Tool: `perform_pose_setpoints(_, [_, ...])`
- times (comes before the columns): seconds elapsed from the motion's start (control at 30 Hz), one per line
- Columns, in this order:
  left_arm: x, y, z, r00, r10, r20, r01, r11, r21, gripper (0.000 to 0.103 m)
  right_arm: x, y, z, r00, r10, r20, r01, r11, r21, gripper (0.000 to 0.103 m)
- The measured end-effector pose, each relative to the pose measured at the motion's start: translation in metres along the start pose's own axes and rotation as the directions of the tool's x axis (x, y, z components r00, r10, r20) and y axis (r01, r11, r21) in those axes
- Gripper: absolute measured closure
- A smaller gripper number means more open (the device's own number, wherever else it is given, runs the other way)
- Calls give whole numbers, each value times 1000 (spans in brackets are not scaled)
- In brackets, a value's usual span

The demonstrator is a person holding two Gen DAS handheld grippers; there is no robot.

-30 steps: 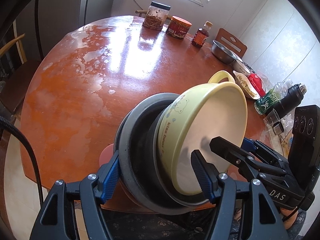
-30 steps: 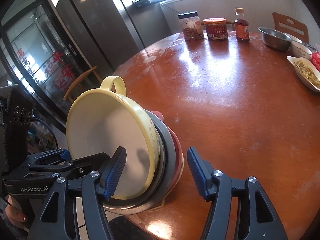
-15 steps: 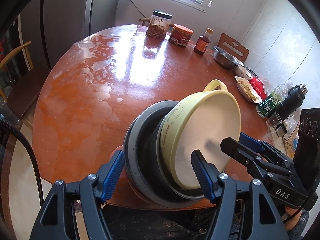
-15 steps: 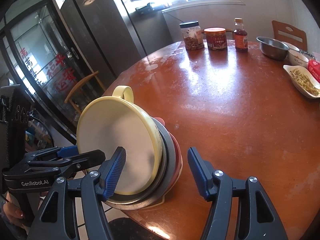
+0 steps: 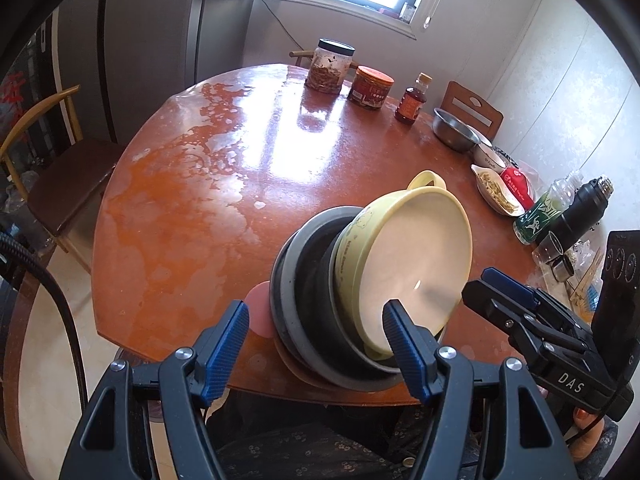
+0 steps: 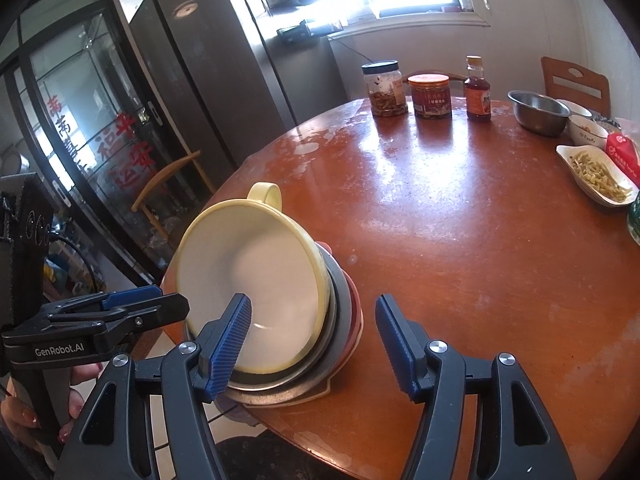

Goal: Organize plates and bowls
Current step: 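Lower the basin onto the steel pan atop the plates with both grippers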

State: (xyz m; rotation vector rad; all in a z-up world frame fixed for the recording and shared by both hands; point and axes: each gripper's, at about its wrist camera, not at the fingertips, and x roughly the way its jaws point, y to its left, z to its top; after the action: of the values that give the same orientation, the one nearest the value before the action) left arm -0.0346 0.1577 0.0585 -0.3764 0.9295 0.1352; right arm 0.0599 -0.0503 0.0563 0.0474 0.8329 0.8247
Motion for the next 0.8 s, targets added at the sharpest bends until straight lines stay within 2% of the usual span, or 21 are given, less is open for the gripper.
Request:
perform_pose_setpoints(0.4, [-10, 12, -16, 1000, 20, 15, -20, 999, -27, 34, -13, 4, -15, 1000, 2, 2, -2, 999, -32, 36])
perform_pose_setpoints(0.8, [-3, 48, -29, 997, 79, 1, -78, 993, -91, 34, -10, 8, -35, 1000, -4, -29, 2, 998, -68, 36])
